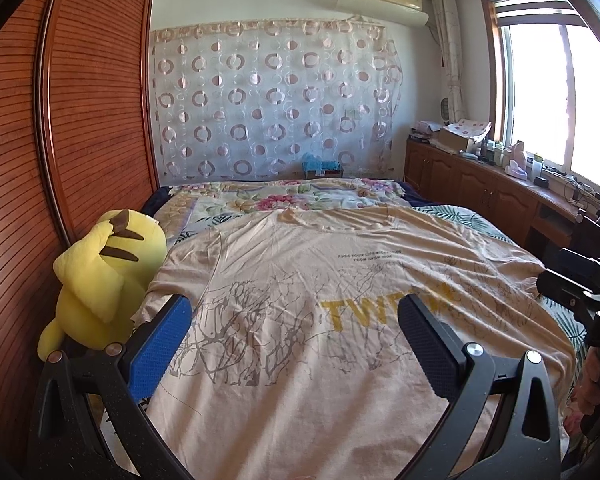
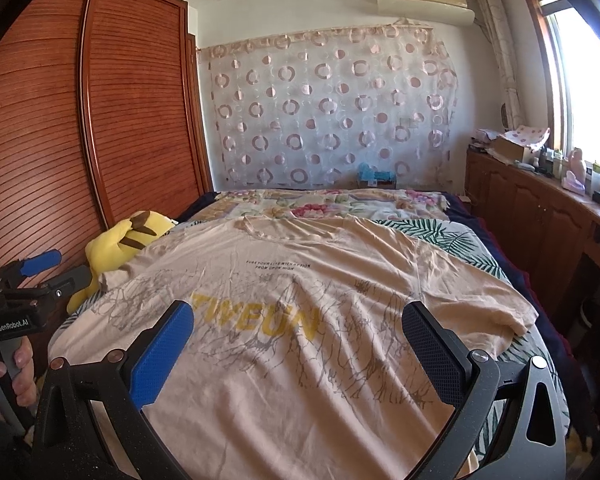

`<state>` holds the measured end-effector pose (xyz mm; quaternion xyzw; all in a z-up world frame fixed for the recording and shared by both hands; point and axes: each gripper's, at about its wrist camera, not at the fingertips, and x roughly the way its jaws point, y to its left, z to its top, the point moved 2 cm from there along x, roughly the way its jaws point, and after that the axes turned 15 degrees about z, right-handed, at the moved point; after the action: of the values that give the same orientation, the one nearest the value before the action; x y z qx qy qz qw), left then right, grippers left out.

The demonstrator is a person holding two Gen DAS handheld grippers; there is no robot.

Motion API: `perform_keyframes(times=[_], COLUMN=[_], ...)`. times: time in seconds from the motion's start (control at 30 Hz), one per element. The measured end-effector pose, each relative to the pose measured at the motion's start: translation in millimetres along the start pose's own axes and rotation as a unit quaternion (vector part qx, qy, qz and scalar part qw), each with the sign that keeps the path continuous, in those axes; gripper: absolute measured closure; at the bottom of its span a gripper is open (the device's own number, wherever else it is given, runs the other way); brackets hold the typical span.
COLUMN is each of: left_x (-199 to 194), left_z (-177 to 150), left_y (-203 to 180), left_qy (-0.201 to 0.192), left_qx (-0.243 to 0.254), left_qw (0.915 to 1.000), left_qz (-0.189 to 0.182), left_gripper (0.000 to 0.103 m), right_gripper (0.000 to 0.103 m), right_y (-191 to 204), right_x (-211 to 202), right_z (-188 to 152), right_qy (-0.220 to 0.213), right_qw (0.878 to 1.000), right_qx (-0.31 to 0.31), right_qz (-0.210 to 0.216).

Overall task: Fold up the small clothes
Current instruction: 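Grasp the peach T-shirt's side edge with the left gripper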

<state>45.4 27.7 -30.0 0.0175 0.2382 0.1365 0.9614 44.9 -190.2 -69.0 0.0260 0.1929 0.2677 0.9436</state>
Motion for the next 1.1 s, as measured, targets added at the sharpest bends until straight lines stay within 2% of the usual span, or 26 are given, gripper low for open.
perform_keyframes(times=[0.23, 0.47, 0.8, 0.97, 1.1], left_x=[39.5, 82.4, 124.9, 144.4, 167.0], left_z=[-0.8, 0.3, 7.5, 6.2, 5.2], left_y=[21.8, 60.4, 100.3, 115.0, 121.7], left_qy=[0.031, 0.069, 0.102, 0.13, 0.162], left_qx=[0.013, 0.01, 0.021, 0.011, 0.011], left_qw=[0.9993, 0.997, 0.9922, 0.9899, 0.9859], left_qz=[0.016, 0.035, 0.069, 0.056, 0.04], left_gripper=[0.0, 0.0, 0.0, 0.0, 0.011], right_gripper=[0.0, 0.0, 0.0, 0.0, 0.0], right_y=[-4.2, -17.2, -22.2, -24.2, -31.1], right_x=[22.4, 58.6, 81.5, 94.3, 107.0], right_z=[1.2, 3.1, 21.8, 29.7, 36.4], right_qy=[0.026, 0.064, 0.093, 0.102, 0.115], right_qw=[1.0, 0.997, 0.994, 0.992, 0.99], right_qx=[-0.001, 0.003, -0.011, -0.018, -0.022], right_qz=[0.011, 0.03, 0.053, 0.07, 0.084])
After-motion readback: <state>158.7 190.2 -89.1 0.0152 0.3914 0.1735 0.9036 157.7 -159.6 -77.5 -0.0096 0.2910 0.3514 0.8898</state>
